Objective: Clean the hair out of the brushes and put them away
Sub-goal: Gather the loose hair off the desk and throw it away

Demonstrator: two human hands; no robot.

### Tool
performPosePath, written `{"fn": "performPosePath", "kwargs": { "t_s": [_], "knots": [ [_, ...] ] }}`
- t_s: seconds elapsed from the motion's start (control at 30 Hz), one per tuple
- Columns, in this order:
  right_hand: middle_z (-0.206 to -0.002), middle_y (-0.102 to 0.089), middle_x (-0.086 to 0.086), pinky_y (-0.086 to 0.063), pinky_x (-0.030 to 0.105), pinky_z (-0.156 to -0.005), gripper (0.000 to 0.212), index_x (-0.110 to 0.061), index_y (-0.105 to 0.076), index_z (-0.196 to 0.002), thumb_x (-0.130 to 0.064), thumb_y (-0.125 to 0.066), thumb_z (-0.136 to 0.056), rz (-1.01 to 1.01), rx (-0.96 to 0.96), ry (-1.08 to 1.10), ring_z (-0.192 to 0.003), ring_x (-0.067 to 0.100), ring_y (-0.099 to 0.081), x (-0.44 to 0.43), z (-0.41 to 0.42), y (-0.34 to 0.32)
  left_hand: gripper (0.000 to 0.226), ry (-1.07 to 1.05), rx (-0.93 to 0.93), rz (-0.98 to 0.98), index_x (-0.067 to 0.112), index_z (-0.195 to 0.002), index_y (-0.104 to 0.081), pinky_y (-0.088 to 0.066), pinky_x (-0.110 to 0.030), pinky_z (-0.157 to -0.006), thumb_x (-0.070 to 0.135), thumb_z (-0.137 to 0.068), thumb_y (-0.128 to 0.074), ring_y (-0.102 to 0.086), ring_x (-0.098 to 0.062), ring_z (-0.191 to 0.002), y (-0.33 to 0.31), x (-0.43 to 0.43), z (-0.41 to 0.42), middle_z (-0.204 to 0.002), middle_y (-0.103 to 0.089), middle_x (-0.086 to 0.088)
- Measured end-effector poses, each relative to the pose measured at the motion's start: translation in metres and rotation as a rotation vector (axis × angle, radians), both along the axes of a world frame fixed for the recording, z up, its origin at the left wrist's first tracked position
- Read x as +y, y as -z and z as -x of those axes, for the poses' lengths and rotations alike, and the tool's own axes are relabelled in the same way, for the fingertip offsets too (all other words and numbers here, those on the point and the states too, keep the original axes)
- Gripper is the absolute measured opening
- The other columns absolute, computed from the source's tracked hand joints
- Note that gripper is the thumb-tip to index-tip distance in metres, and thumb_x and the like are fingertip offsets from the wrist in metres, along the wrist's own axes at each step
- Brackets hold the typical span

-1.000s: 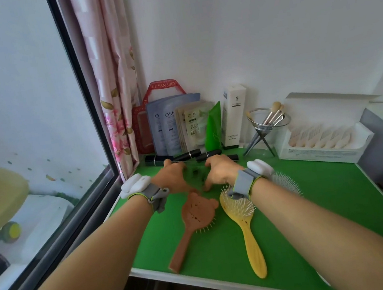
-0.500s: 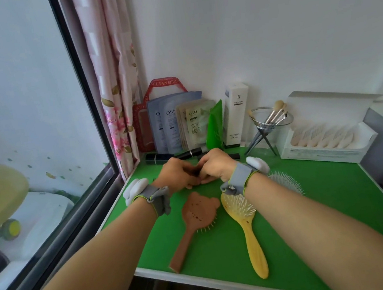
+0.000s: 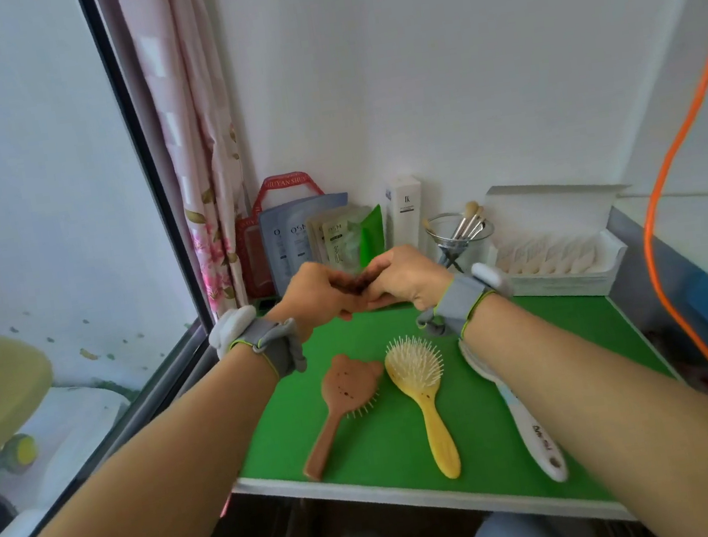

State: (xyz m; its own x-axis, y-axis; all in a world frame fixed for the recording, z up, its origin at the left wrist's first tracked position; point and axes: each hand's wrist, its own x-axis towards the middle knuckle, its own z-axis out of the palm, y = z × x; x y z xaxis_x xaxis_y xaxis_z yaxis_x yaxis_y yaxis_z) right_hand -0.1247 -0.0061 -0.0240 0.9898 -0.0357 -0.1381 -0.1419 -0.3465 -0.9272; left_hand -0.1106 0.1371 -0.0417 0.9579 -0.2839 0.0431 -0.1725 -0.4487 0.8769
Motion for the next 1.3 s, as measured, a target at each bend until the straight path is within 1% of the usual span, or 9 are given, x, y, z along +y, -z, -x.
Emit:
{"fn": "performPosePath", "kwargs": {
  "t_s": [0.13,0.2,0.33,0.5,0.67,0.87,1.0,1.23,1.3],
  "knots": [
    [-0.077,-0.06,0.015,-0.057,0.025,-0.057,0.036,0.017,-0.062,-0.108,0.026,-0.059,-0.073,-0.047,-0.003,0.015,-0.066,0.028,-0.06,-0.012,0.023,-0.014,0.031,0.024,-0.01,0.016,-0.001,-0.1,-0.072,-0.058,-0.035,-0.073,0.0,-0.069,-0.08,-0.062,-0.021,-0.063,-0.013,-0.014,0.015,-0.087,-0.072,-0.02],
    [-0.076,-0.059,0.015,-0.056,0.022,-0.053,0.037,0.018,-0.06,-0.111,0.027,-0.058,-0.075,-0.064,-0.005,0.035,-0.064,0.025,-0.058,-0.02,0.036,-0.02,0.03,0.05,-0.012,0.02,0.0,-0.098,-0.072,-0.058,-0.035,-0.073,0.0,-0.069,-0.08,-0.061,-0.021,-0.063,-0.019,-0.022,0.024,-0.084,-0.071,-0.018],
    [-0.103,-0.063,0.034,-0.059,0.036,-0.071,0.038,0.02,-0.059,-0.112,0.027,-0.058,-0.074,-0.055,-0.033,0.09,-0.083,0.035,-0.061,-0.039,0.061,-0.027,0.027,0.117,-0.024,0.018,0.0,-0.095,-0.072,-0.056,-0.042,-0.079,-0.002,-0.069,-0.079,-0.062,-0.026,-0.068,-0.025,-0.043,0.04,-0.089,-0.07,-0.025],
    [-0.085,-0.061,0.017,-0.058,0.03,-0.064,0.027,0.015,-0.064,-0.098,0.026,-0.06,-0.073,-0.033,-0.042,0.171,-0.07,0.025,-0.061,-0.072,0.097,-0.03,0.027,0.23,-0.044,0.007,-0.003,-0.095,-0.072,-0.056,-0.032,-0.067,-0.003,-0.069,-0.079,-0.057,-0.018,-0.055,-0.03,-0.08,0.06,-0.082,-0.068,-0.021],
    [-0.083,-0.061,0.018,-0.058,0.04,-0.079,0.033,0.02,-0.062,-0.102,0.027,-0.062,-0.07,-0.047,-0.042,0.277,-0.081,0.032,-0.062,-0.112,0.138,-0.023,0.03,0.354,-0.027,0.003,-0.007,-0.1,-0.07,-0.055,-0.029,-0.065,-0.005,-0.071,-0.077,-0.058,-0.022,-0.061,-0.027,-0.124,0.091,-0.085,-0.068,-0.022],
    [-0.079,-0.062,0.017,-0.058,0.028,-0.064,0.035,0.017,-0.064,-0.103,0.024,-0.067,-0.069,0.0,-0.011,0.349,-0.072,0.028,-0.062,-0.148,0.179,-0.012,0.033,0.417,0.002,0.018,-0.007,-0.101,-0.069,-0.053,-0.017,-0.053,-0.007,-0.07,-0.077,-0.056,-0.015,-0.053,-0.015,-0.166,0.128,-0.08,-0.066,-0.018],
    [-0.085,-0.061,0.02,-0.056,0.044,-0.085,0.032,0.017,-0.066,-0.1,0.019,-0.069,-0.069,0.063,-0.004,0.379,-0.082,0.027,-0.061,-0.171,0.208,-0.003,0.033,0.481,0.011,0.02,-0.006,-0.102,-0.069,-0.054,-0.023,-0.057,-0.006,-0.07,-0.077,-0.056,-0.024,-0.063,-0.006,-0.192,0.151,-0.083,-0.066,-0.02],
    [-0.096,-0.063,0.035,-0.05,0.052,-0.094,0.032,0.022,-0.062,-0.104,0.022,-0.064,-0.072,0.026,0.012,0.417,-0.091,0.034,-0.063,-0.205,0.254,0.021,0.032,0.516,0.04,-0.033,-0.004,-0.099,-0.071,-0.055,-0.03,-0.067,-0.007,-0.068,-0.078,-0.057,-0.02,-0.06,0.017,-0.231,0.186,-0.087,-0.068,-0.024],
    [-0.09,-0.061,0.026,-0.058,0.043,-0.082,0.034,0.021,-0.06,-0.108,0.026,-0.059,-0.074,-0.026,0.028,0.44,-0.087,0.035,-0.062,-0.214,0.265,0.029,0.033,0.525,0.034,-0.057,-0.004,-0.1,-0.071,-0.054,-0.033,-0.07,-0.007,-0.067,-0.078,-0.056,-0.019,-0.06,0.023,-0.24,0.195,-0.083,-0.068,-0.021]
  ]
}}
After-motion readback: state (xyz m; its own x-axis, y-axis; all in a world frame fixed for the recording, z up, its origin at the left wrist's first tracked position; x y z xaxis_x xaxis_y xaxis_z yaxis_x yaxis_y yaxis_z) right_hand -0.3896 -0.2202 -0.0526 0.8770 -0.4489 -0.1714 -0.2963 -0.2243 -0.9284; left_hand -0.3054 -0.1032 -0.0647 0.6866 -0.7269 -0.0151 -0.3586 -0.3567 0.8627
